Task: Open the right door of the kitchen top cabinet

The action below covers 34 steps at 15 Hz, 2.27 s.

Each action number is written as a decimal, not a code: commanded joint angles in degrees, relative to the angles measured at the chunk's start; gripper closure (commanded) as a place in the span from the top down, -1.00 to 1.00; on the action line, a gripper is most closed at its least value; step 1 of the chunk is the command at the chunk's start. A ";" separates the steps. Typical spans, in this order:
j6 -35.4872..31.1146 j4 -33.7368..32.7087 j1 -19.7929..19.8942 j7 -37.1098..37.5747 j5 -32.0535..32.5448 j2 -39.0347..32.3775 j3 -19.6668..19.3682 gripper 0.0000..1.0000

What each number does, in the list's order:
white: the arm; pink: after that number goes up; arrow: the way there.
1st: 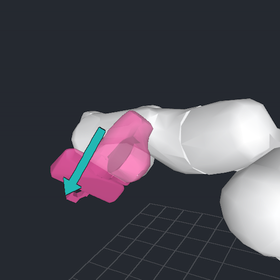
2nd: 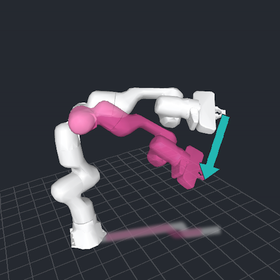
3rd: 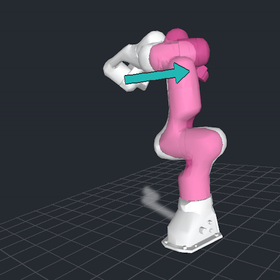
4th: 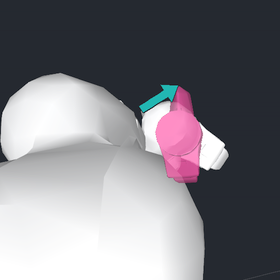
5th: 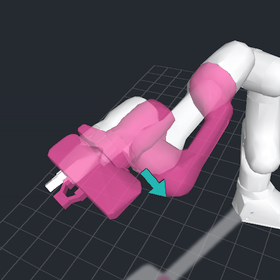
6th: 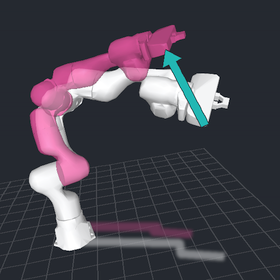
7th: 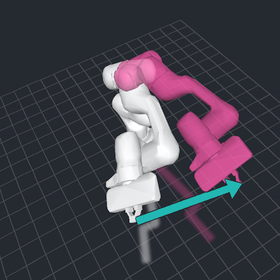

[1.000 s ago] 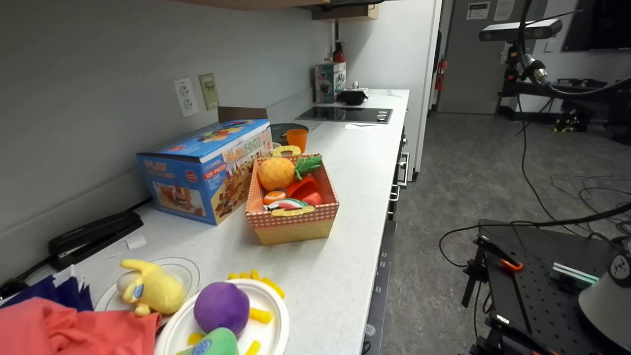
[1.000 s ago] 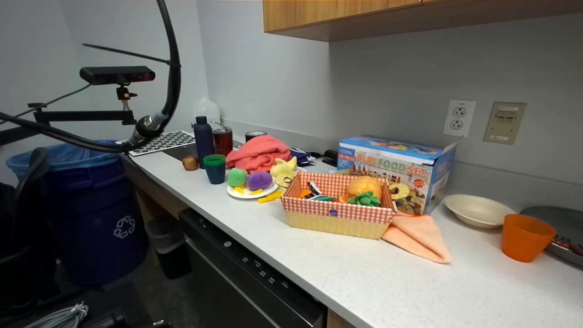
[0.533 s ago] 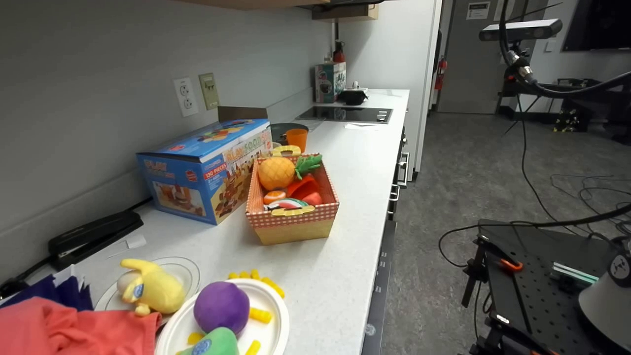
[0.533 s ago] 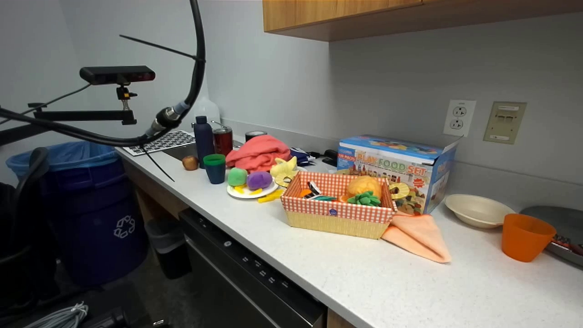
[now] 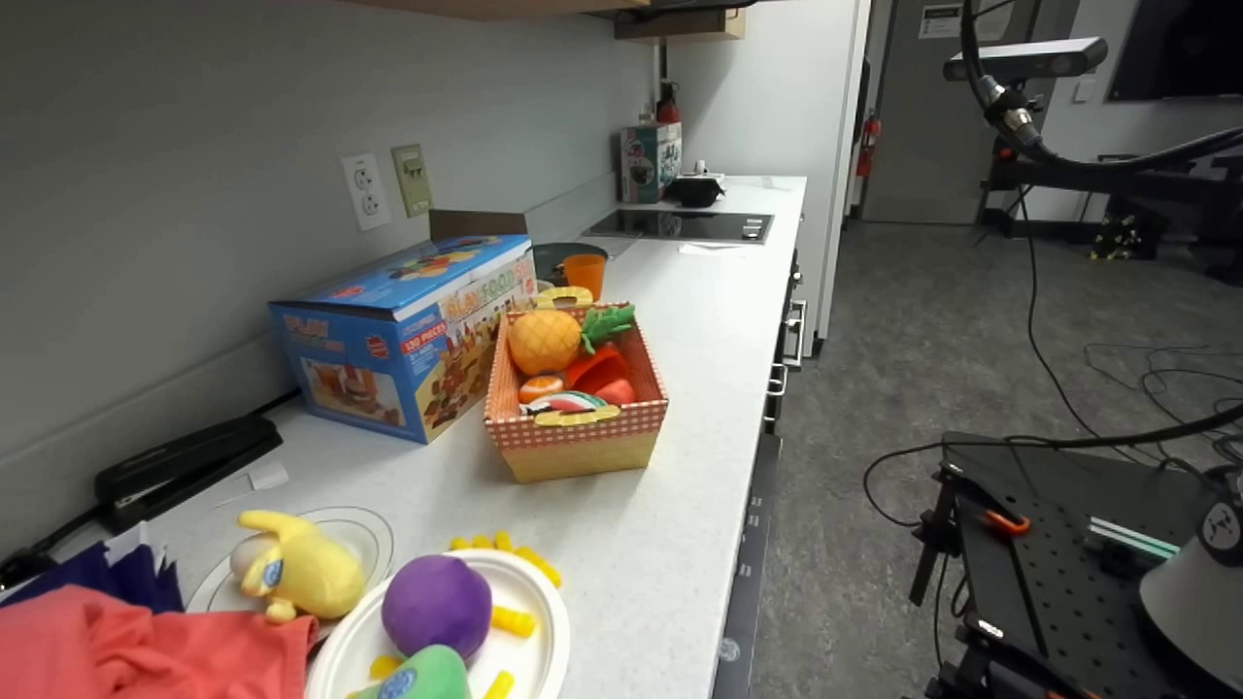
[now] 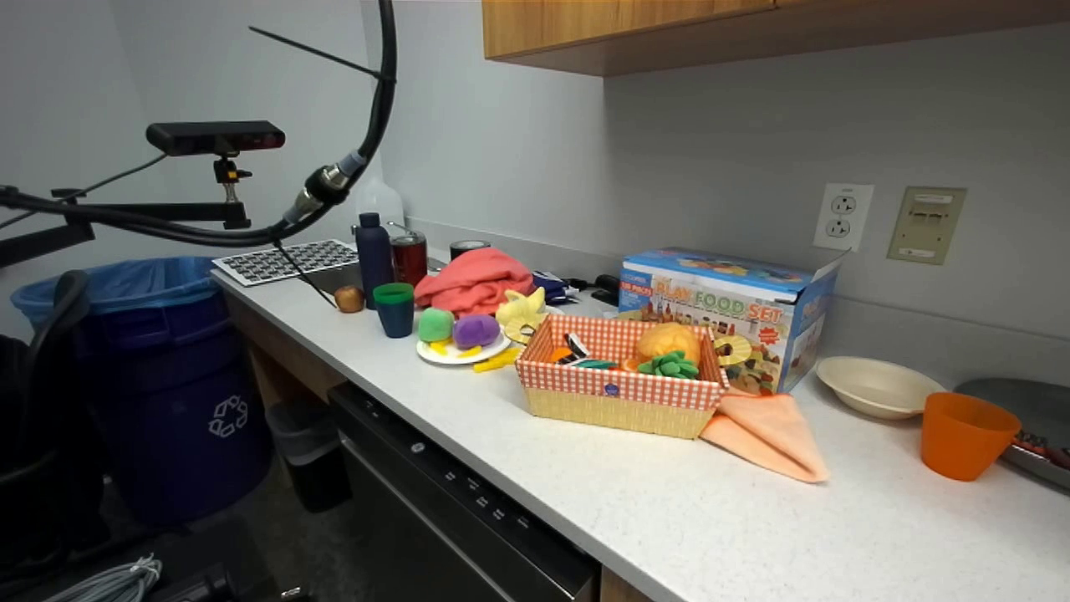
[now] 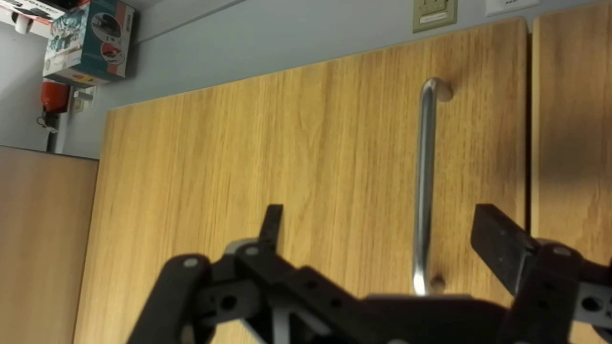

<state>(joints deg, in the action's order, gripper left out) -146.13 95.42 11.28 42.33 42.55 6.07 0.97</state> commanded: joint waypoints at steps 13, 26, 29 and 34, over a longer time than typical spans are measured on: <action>7.15 -5.11 -2.20 -5.85 6.23 -2.33 -1.63 1.00; 0.85 13.92 1.19 3.84 22.85 6.03 -3.10 1.00; 2.15 16.00 1.50 6.75 27.09 8.19 -2.92 1.00; 3.69 20.96 0.54 6.51 32.40 13.11 -4.20 1.00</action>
<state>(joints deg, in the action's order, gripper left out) -146.30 110.17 10.46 49.22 70.90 14.19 -0.97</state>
